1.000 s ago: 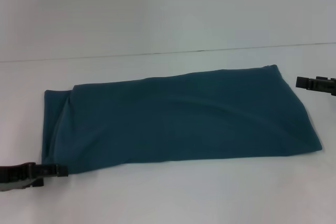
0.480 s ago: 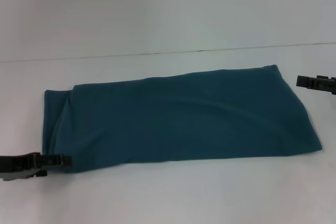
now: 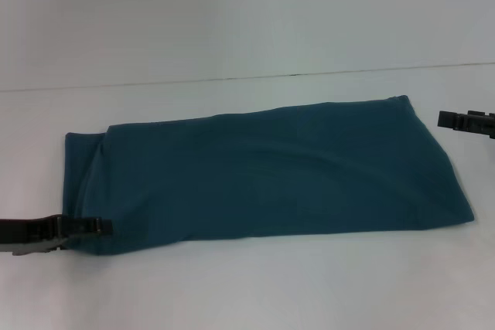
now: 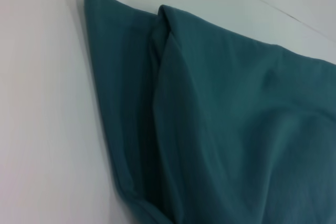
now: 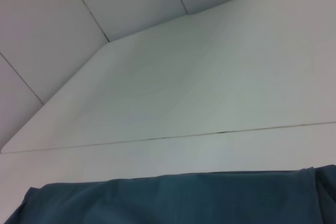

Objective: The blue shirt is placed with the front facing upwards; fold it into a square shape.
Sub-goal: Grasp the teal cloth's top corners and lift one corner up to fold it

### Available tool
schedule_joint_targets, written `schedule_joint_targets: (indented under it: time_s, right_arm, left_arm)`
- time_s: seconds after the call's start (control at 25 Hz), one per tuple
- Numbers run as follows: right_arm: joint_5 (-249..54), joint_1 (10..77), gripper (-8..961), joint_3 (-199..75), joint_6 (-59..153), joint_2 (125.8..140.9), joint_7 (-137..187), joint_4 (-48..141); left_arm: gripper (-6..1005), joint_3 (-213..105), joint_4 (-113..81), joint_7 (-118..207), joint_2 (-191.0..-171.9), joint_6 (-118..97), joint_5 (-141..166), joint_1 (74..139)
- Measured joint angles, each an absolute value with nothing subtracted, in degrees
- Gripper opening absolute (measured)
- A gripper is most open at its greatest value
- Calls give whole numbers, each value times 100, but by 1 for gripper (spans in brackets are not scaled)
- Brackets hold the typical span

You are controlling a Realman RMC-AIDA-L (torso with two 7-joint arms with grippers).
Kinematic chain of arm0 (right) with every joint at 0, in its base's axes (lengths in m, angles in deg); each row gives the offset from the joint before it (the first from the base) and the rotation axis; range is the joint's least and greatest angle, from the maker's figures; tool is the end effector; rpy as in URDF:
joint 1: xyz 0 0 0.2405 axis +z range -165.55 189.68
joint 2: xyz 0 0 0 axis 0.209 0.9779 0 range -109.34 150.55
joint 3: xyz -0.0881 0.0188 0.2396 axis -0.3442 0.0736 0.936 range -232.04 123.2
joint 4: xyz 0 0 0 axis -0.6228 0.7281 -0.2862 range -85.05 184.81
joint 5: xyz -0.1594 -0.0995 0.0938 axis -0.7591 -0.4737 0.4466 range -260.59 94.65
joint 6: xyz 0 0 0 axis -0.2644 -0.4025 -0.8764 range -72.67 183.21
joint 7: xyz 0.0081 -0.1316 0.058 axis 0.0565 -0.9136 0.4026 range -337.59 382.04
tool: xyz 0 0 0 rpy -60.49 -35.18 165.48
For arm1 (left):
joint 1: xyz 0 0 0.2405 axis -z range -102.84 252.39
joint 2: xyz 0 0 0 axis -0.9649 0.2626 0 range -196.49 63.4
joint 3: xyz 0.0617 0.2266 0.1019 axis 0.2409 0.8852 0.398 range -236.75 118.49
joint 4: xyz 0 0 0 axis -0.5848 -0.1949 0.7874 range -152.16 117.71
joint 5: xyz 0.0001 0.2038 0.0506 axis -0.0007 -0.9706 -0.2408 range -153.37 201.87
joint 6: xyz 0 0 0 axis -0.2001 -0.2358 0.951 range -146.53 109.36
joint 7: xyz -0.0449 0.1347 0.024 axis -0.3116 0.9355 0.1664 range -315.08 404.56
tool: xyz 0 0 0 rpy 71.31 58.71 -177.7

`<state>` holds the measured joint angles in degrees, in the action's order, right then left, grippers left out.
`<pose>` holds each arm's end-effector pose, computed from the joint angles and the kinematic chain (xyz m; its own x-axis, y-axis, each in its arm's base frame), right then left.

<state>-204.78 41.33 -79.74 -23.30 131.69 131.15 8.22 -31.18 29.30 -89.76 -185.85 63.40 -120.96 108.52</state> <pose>0.3323 0.3610 0.1055 0.4533 -0.6165 -0.6438 -0.8859 -0.3916 -0.2487 -0.3151 0.3456 0.0294 0.1881 0.9102 0.3689 0.9799 -0.1483 -0.1336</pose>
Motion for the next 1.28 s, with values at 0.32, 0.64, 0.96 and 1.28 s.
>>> schedule_joint_targets:
  time_s: [0.32, 0.64, 0.96, 1.28]
  right_arm:
    - [-20478, 4143, 924, -7975, -2330, 13169, 13114, 822]
    - [-20478, 4151, 924, -7982, -2330, 13169, 13112, 822]
    - [-20478, 4151, 922, -7991, -2322, 13178, 13112, 822]
    - [-20469, 4151, 921, -7981, -2312, 13178, 13112, 822]
  left_arm:
    - [903, -3118, 2919, -8953, -18568, 6315, -12070, 10917]
    - [902, -2930, 2909, -8949, -18566, 6194, -12072, 10940]
    - [903, -2908, 2909, -8945, -18570, 6192, -12070, 10985]
    - [867, -2874, 2912, -8867, -18612, 5910, -12088, 10997]
